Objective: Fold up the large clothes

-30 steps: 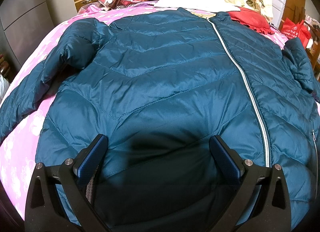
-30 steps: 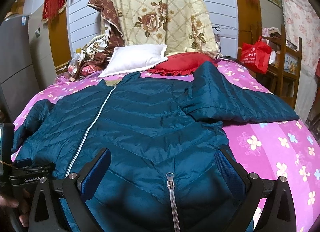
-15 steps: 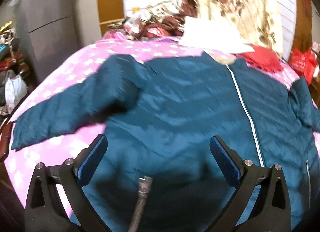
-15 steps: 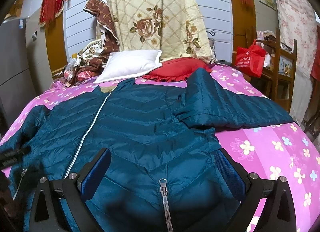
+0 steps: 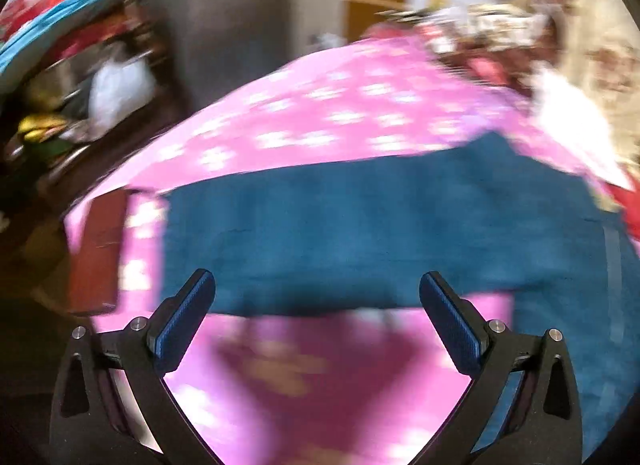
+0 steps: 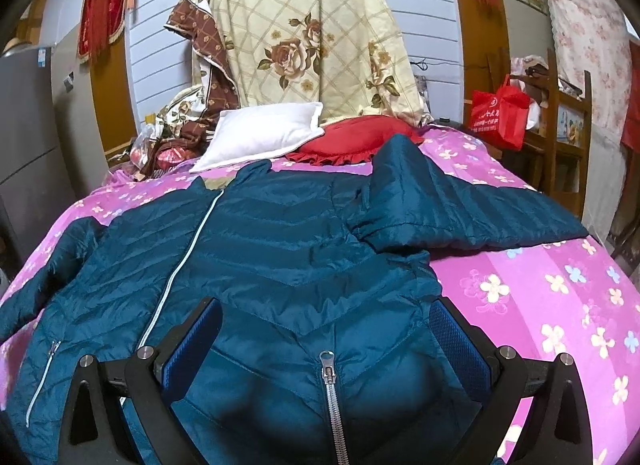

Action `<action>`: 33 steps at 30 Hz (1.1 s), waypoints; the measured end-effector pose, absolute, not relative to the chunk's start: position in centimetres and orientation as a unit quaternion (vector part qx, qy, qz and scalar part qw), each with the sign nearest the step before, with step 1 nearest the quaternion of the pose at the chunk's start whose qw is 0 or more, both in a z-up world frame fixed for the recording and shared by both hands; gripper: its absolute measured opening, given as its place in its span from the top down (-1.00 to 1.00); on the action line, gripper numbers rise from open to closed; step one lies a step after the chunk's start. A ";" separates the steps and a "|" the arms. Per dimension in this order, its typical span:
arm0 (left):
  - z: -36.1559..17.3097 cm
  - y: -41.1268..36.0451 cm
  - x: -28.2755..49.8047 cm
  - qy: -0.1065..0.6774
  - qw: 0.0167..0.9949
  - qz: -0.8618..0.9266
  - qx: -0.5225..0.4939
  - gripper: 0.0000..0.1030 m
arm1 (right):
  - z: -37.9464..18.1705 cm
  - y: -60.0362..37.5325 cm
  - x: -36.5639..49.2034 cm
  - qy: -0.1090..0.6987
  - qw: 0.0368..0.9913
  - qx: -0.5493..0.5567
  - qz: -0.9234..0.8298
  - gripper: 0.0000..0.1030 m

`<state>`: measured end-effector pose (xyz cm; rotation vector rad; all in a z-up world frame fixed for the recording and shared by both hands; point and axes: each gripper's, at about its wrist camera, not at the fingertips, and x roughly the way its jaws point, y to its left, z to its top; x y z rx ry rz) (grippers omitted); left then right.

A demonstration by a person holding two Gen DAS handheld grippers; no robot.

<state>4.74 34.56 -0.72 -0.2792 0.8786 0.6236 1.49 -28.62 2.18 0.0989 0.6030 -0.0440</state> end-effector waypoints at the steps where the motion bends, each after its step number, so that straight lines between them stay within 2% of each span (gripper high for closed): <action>1: -1.2 36.1 4.1 0.421 0.841 0.312 -0.131 -0.99 | 2.2 -28.7 1.5 0.298 0.953 0.051 -0.021 -0.99; 8: -6.0 42.4 3.0 0.452 0.806 0.345 -0.166 -0.99 | 1.8 -28.6 2.0 0.307 0.950 0.057 -0.019 -0.99; 15: -8.1 42.9 3.8 0.452 0.814 0.316 -0.182 -0.99 | 1.5 -29.2 2.2 0.312 0.947 0.065 -0.032 -0.99; 16: -8.0 42.7 4.0 0.451 0.818 0.310 -0.178 -0.90 | 1.5 -29.2 2.2 0.312 0.947 0.067 -0.034 -0.99; 17: -7.9 42.5 4.2 0.445 0.826 0.301 -0.172 -0.69 | 1.5 -29.3 2.2 0.312 0.947 0.068 -0.035 -0.99; 18: -7.8 42.2 4.4 0.443 0.831 0.293 -0.167 -0.55 | 1.5 -29.4 2.2 0.312 0.947 0.069 -0.036 -0.99; 20: -7.5 41.2 5.2 0.442 0.843 0.268 -0.148 0.09 | 1.6 -29.5 2.2 0.311 0.947 0.070 -0.039 -0.99; 21: -7.3 40.9 5.5 0.443 0.847 0.257 -0.143 0.26 | 1.6 -29.5 2.2 0.310 0.947 0.070 -0.040 -0.99; 22: -7.2 40.3 5.9 0.446 0.850 0.246 -0.138 0.52 | 1.6 -29.5 2.2 0.310 0.947 0.070 -0.041 -0.99; 23: -7.1 39.9 6.3 0.449 0.849 0.246 -0.128 0.64 | 1.6 -29.5 2.2 0.311 0.947 0.070 -0.041 -0.99; 27: -5.8 37.4 6.8 0.434 0.859 0.256 -0.092 0.74 | 1.7 -29.7 2.1 0.310 0.947 0.070 -0.047 -0.99; 33: 1.9 32.7 6.8 0.349 0.906 0.216 -0.101 0.74 | 1.9 -30.4 1.8 0.329 0.939 0.032 -0.094 -0.99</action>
